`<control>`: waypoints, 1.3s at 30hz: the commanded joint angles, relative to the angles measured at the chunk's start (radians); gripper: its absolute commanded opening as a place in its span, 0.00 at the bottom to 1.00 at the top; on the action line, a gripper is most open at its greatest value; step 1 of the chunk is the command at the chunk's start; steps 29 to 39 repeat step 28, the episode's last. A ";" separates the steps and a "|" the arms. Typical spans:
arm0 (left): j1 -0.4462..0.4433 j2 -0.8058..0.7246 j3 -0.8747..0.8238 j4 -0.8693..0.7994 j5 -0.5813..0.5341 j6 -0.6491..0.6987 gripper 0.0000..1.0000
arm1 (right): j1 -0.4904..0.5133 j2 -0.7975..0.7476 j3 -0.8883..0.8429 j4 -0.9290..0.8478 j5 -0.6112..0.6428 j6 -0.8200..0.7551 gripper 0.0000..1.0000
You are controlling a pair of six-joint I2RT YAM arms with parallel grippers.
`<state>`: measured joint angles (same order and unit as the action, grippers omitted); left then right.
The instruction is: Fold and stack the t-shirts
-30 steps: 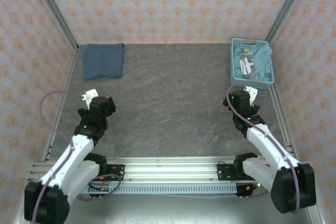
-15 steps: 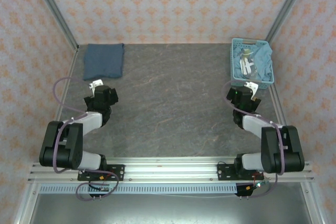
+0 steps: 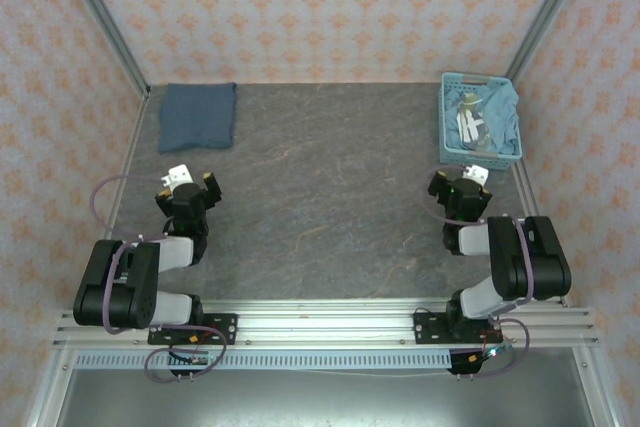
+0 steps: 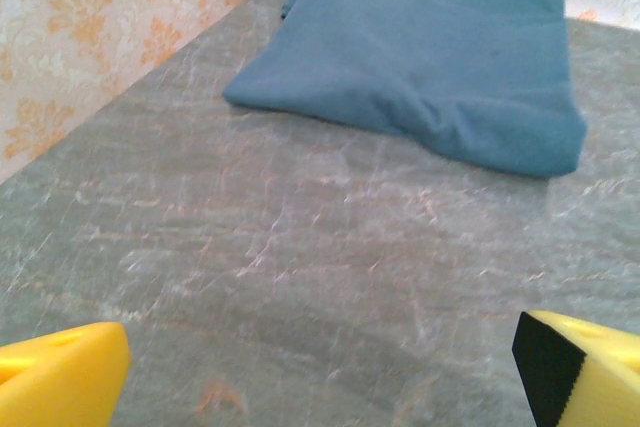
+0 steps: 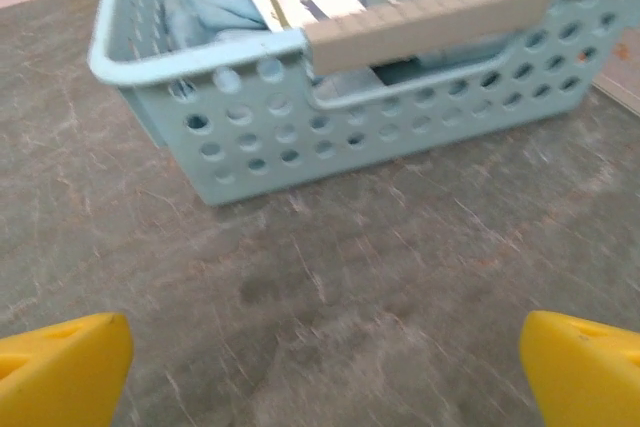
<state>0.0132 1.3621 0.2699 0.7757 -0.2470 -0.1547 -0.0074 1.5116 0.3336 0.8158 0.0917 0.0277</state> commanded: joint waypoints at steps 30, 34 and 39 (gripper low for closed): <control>-0.076 0.135 0.144 -0.008 0.014 0.130 1.00 | 0.043 0.011 0.074 -0.020 0.005 -0.061 0.99; -0.076 0.135 0.144 -0.008 0.014 0.130 1.00 | 0.043 0.011 0.074 -0.020 0.005 -0.061 0.99; -0.076 0.135 0.144 -0.008 0.014 0.130 1.00 | 0.043 0.011 0.074 -0.020 0.005 -0.061 0.99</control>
